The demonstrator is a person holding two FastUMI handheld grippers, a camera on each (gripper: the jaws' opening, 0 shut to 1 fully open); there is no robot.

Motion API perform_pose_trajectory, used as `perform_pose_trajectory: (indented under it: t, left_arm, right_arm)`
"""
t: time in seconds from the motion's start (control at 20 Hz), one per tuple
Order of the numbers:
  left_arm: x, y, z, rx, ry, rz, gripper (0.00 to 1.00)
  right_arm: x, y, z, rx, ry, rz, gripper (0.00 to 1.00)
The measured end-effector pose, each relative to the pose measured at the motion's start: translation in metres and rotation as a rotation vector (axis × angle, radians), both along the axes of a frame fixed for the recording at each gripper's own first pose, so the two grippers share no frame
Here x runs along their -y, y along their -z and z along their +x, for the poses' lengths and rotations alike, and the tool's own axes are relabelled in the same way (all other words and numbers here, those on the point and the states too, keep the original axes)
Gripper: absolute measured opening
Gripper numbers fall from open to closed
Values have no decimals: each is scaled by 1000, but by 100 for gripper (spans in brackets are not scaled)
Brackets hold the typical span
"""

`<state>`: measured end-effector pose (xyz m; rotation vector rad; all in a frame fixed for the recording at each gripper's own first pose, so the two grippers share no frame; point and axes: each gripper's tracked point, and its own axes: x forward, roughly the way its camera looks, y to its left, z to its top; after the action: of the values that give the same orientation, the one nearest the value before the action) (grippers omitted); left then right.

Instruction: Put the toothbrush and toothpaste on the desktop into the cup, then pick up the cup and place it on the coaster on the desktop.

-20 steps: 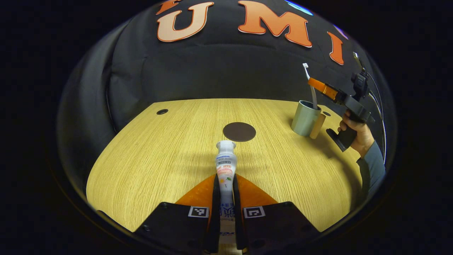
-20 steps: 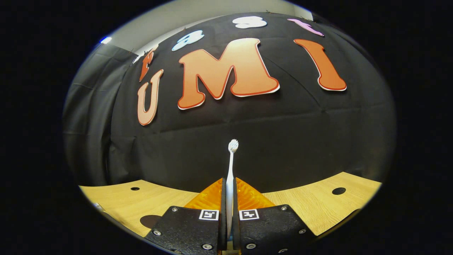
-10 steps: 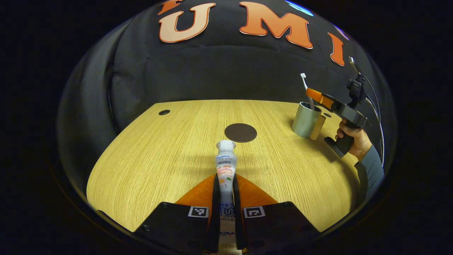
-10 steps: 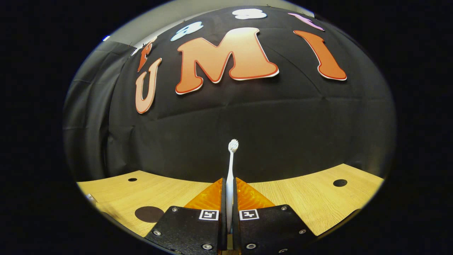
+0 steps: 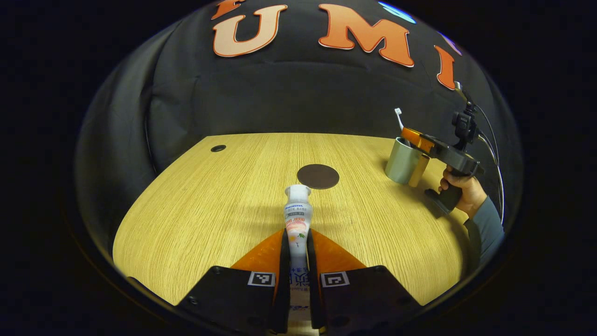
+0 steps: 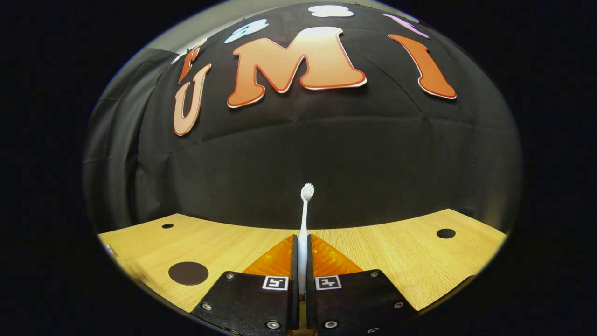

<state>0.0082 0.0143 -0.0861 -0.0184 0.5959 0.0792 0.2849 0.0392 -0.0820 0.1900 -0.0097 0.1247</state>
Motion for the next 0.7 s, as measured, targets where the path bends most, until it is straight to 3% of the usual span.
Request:
perform_pose_trajectory:
  t: [0.7]
  left_arm:
    - [3,-5,-2,27,5,-17,22]
  right_arm:
    - [-4,-1,-10,-25,-15,-51,11]
